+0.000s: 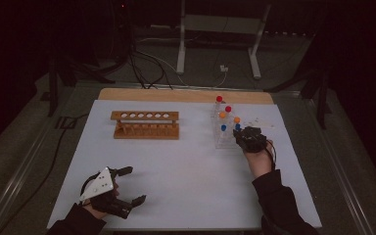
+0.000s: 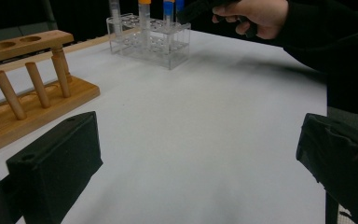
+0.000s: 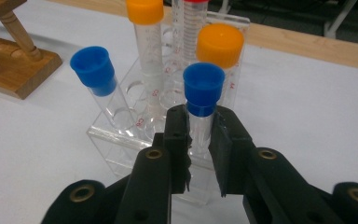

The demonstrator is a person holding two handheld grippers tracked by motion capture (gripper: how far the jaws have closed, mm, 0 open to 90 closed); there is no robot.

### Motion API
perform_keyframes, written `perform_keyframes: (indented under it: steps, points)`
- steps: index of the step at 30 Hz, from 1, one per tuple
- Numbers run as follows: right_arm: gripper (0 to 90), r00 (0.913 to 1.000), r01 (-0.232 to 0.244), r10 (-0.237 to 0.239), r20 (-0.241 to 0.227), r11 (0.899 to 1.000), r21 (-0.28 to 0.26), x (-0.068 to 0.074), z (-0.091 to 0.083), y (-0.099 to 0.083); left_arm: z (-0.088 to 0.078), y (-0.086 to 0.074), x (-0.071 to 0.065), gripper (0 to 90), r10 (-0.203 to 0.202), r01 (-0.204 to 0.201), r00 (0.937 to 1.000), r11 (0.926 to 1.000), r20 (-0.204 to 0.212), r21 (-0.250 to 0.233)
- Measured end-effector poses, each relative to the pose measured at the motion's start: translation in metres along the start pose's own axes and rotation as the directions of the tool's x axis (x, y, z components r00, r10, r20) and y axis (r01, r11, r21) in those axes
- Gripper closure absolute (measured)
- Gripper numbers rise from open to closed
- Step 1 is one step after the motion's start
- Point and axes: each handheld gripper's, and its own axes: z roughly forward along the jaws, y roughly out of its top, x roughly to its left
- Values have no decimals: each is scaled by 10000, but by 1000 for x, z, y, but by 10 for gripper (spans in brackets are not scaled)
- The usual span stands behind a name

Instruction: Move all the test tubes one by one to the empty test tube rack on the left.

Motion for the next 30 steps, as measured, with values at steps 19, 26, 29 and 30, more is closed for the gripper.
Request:
perform_keyframes:
  steps: [19,26,29,30]
  points:
    - [769,9961,840,-876,-134,9814,-1727,15,-65,31,1,20,-2,6,-310,326,9991,9977,278,-598]
    - [769,9818,1346,-1550,-1097,9756,-1737,37,-80,28,8,43,-1,7,-410,415,9970,9991,650,-65]
    - [769,9631,1749,-2010,-1789,9729,-1515,57,-83,16,15,52,-1,7,-395,395,9965,9992,731,9]
    - [769,9631,1749,-2010,-1789,9729,-1515,57,-83,16,18,54,0,7,-363,364,9965,9993,760,-4]
